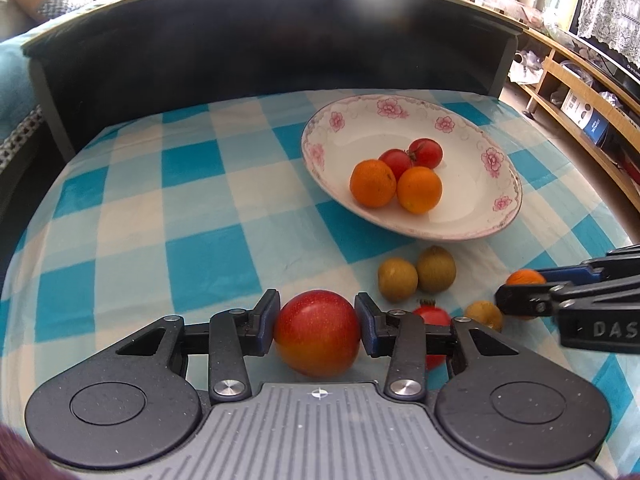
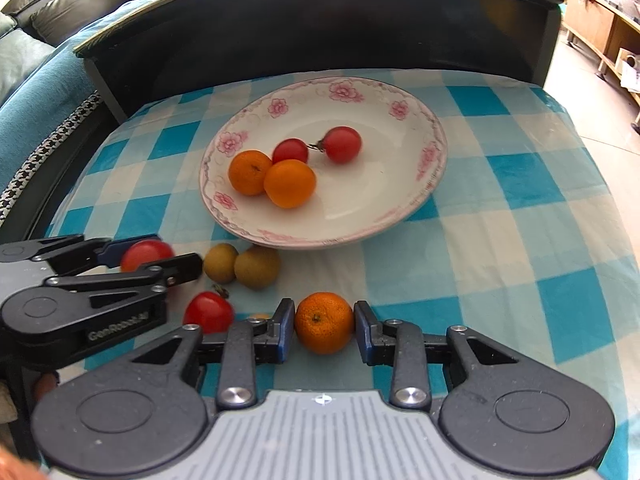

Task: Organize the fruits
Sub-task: 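Grasp a small orange mandarin with the right gripper, then lift the apple and mandarin and carry both over the white bowl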

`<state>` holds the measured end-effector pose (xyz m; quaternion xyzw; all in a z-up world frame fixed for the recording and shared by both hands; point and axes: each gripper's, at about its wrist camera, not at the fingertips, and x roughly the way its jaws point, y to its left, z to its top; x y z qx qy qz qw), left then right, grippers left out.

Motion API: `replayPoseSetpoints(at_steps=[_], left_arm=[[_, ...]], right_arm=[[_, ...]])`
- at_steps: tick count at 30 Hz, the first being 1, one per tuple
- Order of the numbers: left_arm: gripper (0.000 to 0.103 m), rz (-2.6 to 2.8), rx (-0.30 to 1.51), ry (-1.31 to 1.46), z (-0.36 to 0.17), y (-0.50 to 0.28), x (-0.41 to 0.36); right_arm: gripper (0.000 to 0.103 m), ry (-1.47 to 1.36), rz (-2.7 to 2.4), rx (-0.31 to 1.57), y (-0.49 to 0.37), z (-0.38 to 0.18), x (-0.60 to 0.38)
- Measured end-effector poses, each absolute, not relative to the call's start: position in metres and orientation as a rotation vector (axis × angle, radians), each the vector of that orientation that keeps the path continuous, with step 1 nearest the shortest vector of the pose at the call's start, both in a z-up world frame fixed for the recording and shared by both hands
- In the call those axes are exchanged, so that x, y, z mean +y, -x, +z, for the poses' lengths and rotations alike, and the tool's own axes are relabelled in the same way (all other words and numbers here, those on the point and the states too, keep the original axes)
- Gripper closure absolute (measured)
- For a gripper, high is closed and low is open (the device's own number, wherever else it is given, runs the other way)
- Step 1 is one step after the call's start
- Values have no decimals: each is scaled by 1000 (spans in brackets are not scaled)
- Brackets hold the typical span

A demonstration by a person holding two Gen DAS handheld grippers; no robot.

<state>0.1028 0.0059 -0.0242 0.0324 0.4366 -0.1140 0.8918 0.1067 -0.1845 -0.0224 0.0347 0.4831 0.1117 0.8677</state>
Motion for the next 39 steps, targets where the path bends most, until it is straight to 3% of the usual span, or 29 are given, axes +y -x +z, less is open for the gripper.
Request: replayPoseSetpoints(at_steps=[15,39], left_arm=[[54,-230,886,-125,-26,-88,1],[55,-246,873,-65,6,-64,7]], right_arm=[[67,-98,201,1014,-80,-17,-189],[67,-70,180,912,-46,40,-176]])
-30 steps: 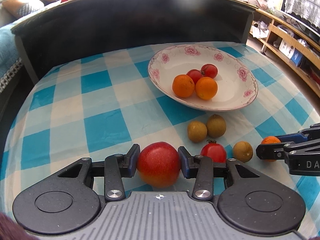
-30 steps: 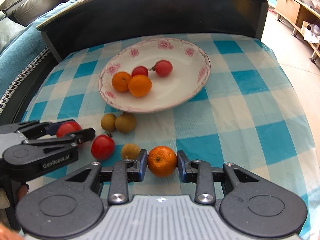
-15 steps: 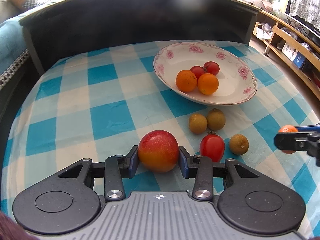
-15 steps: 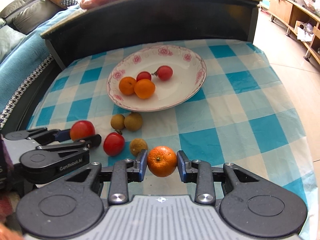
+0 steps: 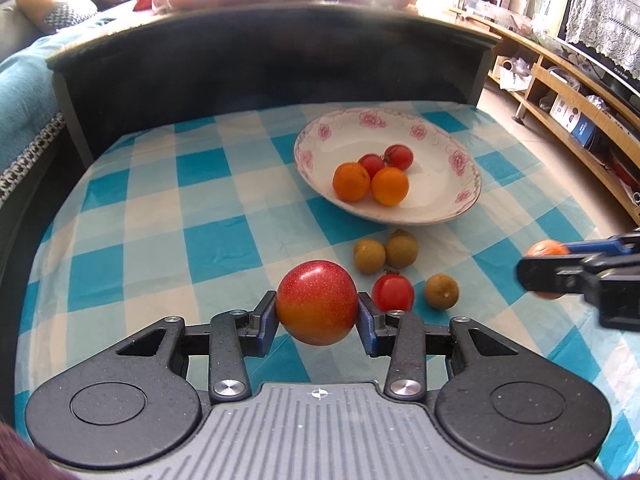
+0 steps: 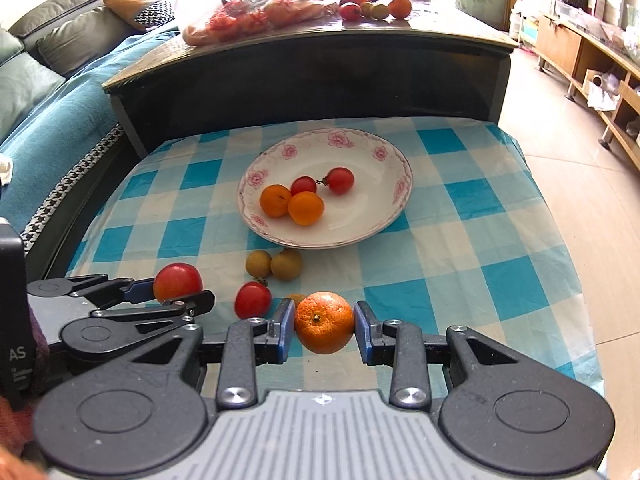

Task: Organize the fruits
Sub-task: 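Lift the apple and mandarin and carry both over the white bowl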

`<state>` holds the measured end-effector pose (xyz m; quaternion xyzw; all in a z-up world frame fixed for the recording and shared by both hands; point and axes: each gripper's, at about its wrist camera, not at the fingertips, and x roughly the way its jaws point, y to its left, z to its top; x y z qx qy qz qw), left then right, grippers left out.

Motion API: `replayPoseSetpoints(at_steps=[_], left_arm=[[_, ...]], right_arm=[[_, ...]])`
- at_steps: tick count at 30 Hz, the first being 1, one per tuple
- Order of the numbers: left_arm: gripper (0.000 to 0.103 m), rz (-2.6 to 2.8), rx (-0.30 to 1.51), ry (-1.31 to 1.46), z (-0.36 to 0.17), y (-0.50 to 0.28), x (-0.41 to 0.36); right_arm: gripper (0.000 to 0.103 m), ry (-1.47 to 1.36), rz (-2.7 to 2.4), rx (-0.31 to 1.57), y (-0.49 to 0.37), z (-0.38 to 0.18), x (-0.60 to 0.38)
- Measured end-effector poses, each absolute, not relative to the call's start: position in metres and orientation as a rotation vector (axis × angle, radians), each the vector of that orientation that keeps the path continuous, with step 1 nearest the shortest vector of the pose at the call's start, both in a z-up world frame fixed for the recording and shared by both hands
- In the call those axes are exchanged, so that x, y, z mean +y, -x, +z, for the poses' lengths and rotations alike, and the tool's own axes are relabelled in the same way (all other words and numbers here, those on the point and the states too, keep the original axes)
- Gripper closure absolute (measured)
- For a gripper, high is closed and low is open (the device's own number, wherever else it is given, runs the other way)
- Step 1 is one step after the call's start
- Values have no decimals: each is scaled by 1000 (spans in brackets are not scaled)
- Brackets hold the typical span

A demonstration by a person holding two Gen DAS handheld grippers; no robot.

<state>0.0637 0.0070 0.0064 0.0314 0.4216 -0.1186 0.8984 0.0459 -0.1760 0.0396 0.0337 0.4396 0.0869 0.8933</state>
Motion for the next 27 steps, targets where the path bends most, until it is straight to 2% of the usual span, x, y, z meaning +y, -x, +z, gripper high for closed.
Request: replayPoseSetpoints(at_steps=[18,27], left_arm=[[54,-215,804,-47,57,-38,2],[54,-256,757,-44,71,-58,-8]], right_arm=[[67,-100,174,860,-31,61,-181],[67,-130,164,804,-43,76,-189]])
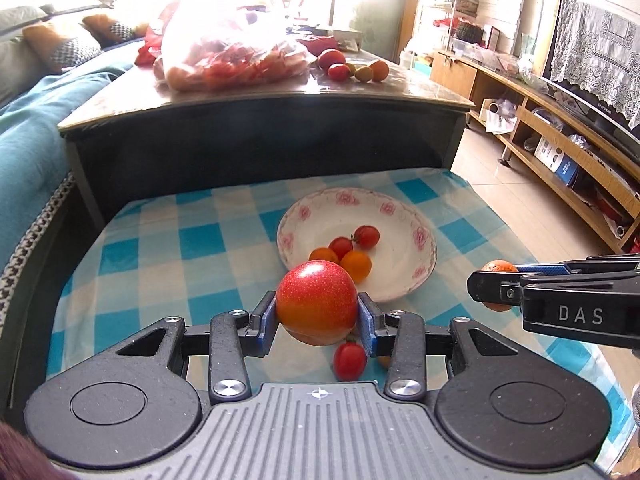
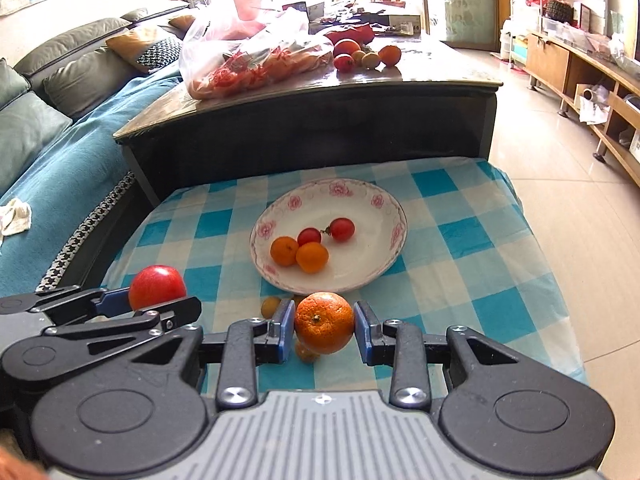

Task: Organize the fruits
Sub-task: 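Lift the apple and mandarin and carry both over the white bowl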

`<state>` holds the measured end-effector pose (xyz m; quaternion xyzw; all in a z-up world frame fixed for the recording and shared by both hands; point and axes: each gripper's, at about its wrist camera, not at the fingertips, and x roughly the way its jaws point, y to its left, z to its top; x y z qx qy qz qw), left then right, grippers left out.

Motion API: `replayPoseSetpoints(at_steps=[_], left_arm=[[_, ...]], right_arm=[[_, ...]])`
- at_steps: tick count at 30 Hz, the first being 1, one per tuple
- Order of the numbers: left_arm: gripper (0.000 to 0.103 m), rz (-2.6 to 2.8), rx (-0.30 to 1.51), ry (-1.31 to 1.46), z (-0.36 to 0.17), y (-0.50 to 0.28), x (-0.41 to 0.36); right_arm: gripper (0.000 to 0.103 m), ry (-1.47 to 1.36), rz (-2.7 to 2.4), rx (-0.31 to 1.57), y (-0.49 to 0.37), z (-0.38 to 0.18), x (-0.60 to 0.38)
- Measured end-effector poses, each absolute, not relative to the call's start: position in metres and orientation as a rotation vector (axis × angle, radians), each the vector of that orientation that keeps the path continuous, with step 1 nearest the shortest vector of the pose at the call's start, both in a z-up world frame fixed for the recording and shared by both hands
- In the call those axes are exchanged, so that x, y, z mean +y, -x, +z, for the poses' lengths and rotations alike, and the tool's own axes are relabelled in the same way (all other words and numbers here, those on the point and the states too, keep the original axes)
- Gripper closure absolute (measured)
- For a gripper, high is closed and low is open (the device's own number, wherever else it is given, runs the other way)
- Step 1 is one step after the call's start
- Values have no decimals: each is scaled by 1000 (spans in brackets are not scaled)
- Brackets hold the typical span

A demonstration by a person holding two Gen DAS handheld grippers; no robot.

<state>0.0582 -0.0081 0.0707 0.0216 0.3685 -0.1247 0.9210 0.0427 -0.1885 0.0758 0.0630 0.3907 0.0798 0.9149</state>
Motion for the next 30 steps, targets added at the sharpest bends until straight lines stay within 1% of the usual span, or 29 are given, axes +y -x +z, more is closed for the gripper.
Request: replayPoseSetpoints(at_steps=[9,30], left_arm=[[54,-280,753,-40,67,-83,-14],[54,-304,790,-56,46,-123,-31]], right_arm=[[67,-123,157,795,-69,80,-193],[67,-99,151,851,-122,57,-191]])
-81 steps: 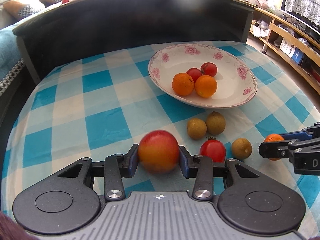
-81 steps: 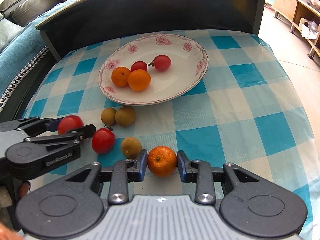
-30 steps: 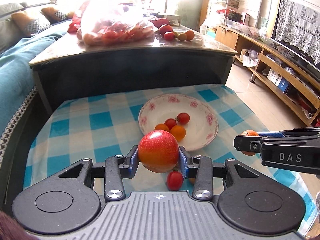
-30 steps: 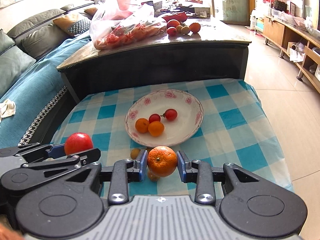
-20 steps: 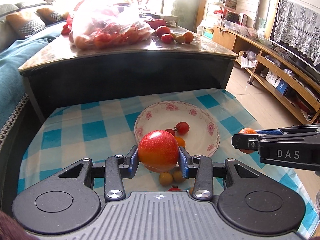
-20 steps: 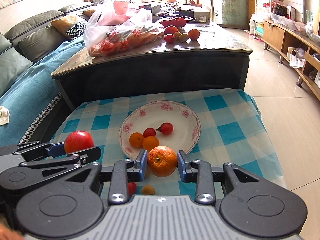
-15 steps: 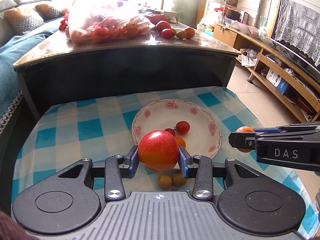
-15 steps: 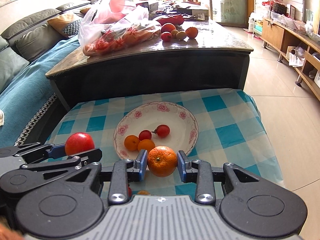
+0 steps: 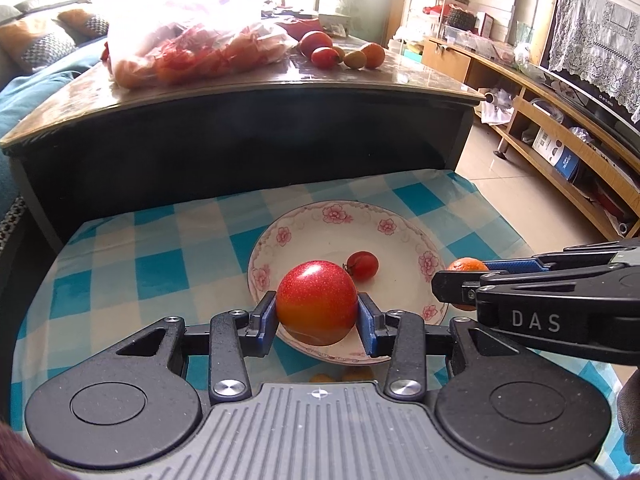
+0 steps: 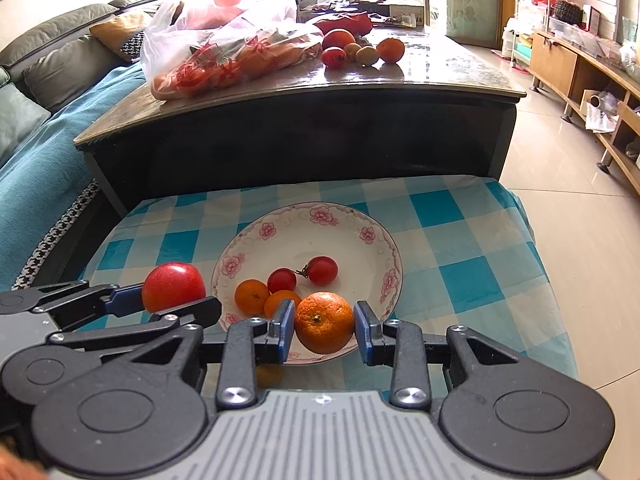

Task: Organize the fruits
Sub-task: 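Lift the apple and mandarin and carry both over the white bowl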

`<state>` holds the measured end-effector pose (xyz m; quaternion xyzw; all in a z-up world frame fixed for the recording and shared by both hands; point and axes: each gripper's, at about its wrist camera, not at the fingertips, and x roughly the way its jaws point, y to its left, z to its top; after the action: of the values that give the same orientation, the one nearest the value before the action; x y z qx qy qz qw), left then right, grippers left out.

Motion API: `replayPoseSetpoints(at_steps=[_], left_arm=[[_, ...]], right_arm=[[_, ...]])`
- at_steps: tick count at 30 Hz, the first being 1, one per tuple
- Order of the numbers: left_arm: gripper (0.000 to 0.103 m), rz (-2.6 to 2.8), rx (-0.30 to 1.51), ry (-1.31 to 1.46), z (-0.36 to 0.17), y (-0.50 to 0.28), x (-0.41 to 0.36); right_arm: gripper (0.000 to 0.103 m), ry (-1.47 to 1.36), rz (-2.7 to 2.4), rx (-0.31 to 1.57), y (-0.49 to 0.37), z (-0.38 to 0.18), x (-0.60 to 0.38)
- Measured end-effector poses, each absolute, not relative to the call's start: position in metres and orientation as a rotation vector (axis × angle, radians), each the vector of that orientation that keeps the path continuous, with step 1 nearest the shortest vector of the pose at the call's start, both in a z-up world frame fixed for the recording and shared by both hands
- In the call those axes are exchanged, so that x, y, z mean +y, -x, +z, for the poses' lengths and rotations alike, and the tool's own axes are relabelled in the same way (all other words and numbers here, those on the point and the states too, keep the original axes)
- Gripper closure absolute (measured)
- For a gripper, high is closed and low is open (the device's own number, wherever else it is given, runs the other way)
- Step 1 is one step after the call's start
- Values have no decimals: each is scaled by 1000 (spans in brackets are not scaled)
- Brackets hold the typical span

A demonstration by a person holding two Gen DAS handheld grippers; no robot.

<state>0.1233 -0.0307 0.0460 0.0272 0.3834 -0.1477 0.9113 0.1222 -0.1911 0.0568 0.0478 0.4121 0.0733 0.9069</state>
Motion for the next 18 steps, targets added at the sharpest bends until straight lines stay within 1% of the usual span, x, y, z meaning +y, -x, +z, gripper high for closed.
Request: replayPoseSetpoints(at_steps=[18], left_arm=[[54,-282,839,-60,23,-151,-34]], right_arm=[[67,-83,143,897,-157,36,-189]])
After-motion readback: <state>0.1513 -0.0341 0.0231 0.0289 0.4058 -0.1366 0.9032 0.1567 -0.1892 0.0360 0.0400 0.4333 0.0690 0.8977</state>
